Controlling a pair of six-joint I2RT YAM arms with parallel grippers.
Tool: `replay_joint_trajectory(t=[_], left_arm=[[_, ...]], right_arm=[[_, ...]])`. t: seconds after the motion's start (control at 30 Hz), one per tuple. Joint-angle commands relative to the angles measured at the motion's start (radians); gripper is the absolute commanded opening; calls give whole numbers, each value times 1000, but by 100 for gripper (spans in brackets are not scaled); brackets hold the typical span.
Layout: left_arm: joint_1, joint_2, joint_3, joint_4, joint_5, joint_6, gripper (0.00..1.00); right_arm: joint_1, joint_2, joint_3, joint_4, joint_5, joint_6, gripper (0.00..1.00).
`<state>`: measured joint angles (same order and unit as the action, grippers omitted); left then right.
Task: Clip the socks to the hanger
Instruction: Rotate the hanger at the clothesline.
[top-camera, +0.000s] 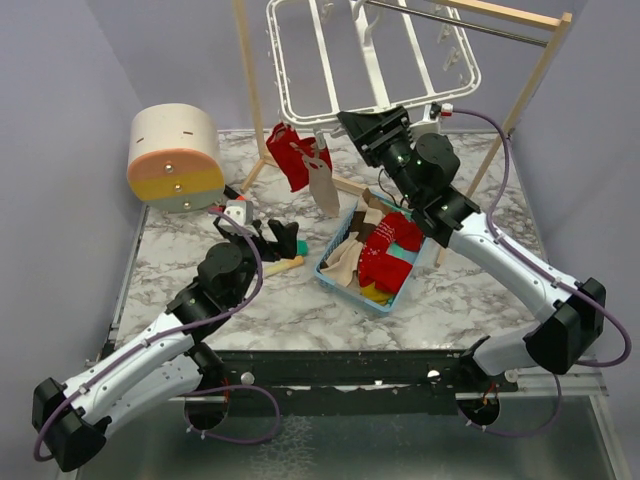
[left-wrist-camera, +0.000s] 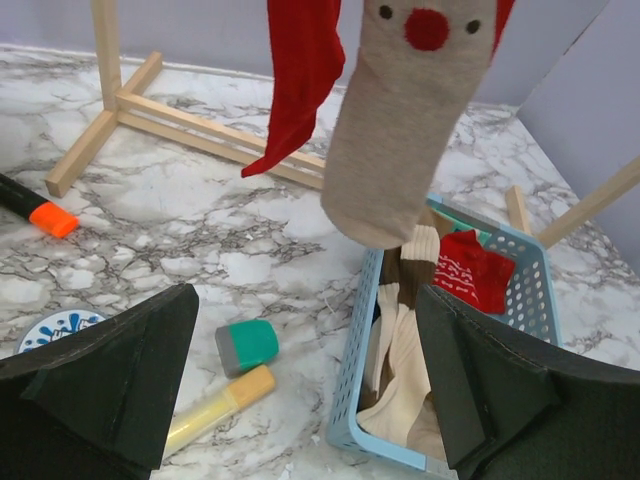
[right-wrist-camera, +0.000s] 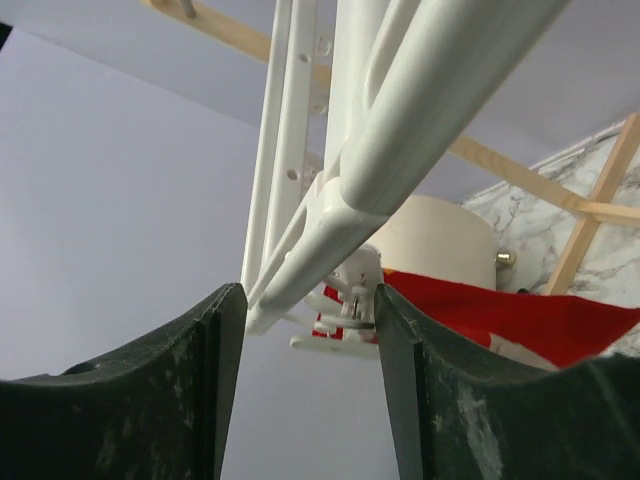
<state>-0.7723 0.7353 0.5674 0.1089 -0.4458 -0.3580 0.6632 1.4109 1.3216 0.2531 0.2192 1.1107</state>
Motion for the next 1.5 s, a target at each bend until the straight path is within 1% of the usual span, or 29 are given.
replay_joint_trajectory(t=[0.0,0.13,0.2,0.33,0.4,0.5,0.6,0.7,0.83,0.93,1.03,1.13,1.3,1.47], left_arm=[[2,-29,66,-16,-73,18,96],[2,-31,140,-39,-129,39,97],[2,-22,192,-57,-155,43,97],[2,7,328,-107,-153,21,98],[2,24,396,-144,-125,-13,98],[2,65,478,-150,-54,-85,98],[2,136,563,-150,29,-153,98],[5,218,634,-117,94,-205,98],[42,328,724,-113,131,-313,96],[107,386,770,-126,159,-418,92],[149,425,798,-160,145,-468,88],[172,455,802,-171,163,-491,85],[208,499,801,-163,219,-534,83],[240,529,788,-101,291,-586,77]], right_arm=[[10,-11,27,9,-112,-56,65],[10,-92,4,-100,-78,-167,79],[10,-145,-5,-177,-57,-247,82],[9,-269,-49,-342,30,-443,83],[10,-332,-76,-413,92,-556,82],[9,-419,-95,-494,199,-710,82],[9,-475,-70,-552,269,-840,82],[9,-495,-8,-602,325,-907,82],[9,-492,78,-650,380,-933,82],[9,-478,143,-684,407,-931,82],[9,-458,206,-712,406,-929,82],[9,-445,248,-733,394,-922,82],[10,-455,223,-720,373,-902,81],[9,-477,189,-712,356,-878,81]])
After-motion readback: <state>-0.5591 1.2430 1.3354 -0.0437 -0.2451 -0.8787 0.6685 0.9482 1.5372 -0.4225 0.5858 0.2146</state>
